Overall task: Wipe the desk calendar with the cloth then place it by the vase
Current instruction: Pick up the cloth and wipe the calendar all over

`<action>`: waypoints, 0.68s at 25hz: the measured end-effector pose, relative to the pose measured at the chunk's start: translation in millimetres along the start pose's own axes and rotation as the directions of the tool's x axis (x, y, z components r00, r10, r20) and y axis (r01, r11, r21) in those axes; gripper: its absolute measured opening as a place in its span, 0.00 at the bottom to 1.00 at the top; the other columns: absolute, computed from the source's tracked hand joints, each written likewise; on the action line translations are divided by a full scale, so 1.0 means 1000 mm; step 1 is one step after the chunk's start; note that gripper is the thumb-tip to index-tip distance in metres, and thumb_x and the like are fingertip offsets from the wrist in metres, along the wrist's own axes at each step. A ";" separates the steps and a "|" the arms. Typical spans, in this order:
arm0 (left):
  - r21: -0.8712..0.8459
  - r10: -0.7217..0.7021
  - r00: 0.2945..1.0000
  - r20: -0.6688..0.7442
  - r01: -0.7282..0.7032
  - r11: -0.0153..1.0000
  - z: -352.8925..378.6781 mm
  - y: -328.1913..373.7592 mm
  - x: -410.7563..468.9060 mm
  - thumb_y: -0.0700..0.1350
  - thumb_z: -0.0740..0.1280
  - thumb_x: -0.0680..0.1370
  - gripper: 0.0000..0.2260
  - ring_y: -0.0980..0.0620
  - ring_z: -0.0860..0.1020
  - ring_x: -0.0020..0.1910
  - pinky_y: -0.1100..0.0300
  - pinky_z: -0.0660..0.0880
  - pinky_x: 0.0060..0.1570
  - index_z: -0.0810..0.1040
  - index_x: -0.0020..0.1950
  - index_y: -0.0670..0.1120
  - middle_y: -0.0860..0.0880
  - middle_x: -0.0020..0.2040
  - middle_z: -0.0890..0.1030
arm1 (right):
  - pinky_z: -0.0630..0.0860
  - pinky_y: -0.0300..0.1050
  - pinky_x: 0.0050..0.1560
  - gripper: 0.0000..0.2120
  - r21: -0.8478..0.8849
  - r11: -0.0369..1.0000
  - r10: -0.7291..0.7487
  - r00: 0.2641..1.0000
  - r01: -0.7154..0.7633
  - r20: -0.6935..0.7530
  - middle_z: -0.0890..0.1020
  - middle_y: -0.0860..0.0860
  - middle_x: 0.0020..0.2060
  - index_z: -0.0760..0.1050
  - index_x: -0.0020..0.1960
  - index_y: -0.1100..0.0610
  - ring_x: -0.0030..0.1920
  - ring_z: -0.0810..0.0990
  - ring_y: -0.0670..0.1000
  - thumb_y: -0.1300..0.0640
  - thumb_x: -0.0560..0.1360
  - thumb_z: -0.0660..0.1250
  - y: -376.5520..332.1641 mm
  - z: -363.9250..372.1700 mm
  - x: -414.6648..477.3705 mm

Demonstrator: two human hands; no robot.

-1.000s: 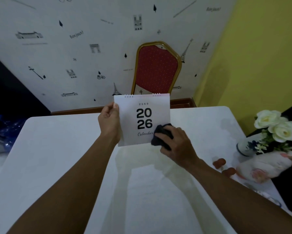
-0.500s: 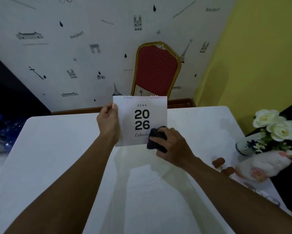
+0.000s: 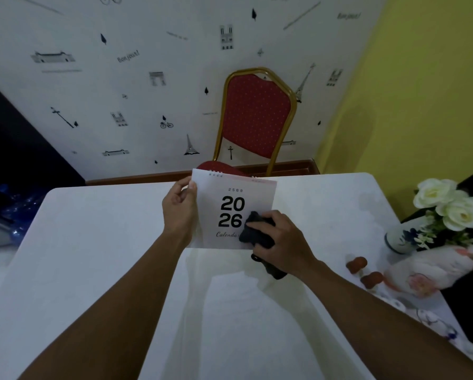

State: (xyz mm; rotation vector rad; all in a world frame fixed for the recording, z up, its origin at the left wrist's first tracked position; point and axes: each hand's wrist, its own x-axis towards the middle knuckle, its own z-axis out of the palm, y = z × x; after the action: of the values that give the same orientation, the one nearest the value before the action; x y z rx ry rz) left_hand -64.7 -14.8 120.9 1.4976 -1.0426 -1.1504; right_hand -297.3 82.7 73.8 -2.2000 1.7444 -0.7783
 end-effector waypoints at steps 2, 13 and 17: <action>0.014 -0.004 1.000 0.007 0.004 1.000 -0.002 -0.004 -0.001 0.55 0.63 0.83 0.08 0.52 0.81 0.45 0.61 0.74 0.34 0.79 0.58 0.56 0.56 0.47 0.83 | 0.83 0.49 0.55 0.23 0.138 0.981 0.141 0.989 -0.134 -0.042 0.80 0.50 0.58 0.81 0.65 0.50 0.54 0.80 0.50 0.51 0.70 0.76 -0.002 -0.006 0.009; 0.009 -0.059 0.998 0.018 0.059 0.998 0.007 -0.004 -0.010 0.57 0.63 0.82 0.04 0.52 0.79 0.45 0.62 0.72 0.34 0.78 0.50 0.63 0.60 0.45 0.81 | 0.79 0.54 0.64 0.24 -0.033 0.993 -0.120 0.985 0.117 -0.124 0.75 0.56 0.68 0.75 0.71 0.53 0.63 0.75 0.57 0.52 0.76 0.72 -0.029 -0.003 0.038; -0.045 -0.090 0.993 -0.071 0.087 0.995 -0.001 0.002 -0.004 0.57 0.64 0.82 0.05 0.56 0.78 0.44 0.62 0.71 0.34 0.79 0.49 0.65 0.63 0.42 0.81 | 0.82 0.52 0.59 0.24 0.016 0.983 -0.181 0.980 0.181 0.086 0.79 0.54 0.63 0.79 0.68 0.53 0.59 0.79 0.56 0.51 0.72 0.74 -0.015 0.002 0.007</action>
State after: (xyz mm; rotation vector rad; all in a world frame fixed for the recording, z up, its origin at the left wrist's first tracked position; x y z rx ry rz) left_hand -64.9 -11.7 123.7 1.5538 -0.9052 -1.1630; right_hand -282.7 79.6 81.7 -2.3741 1.5137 -0.7136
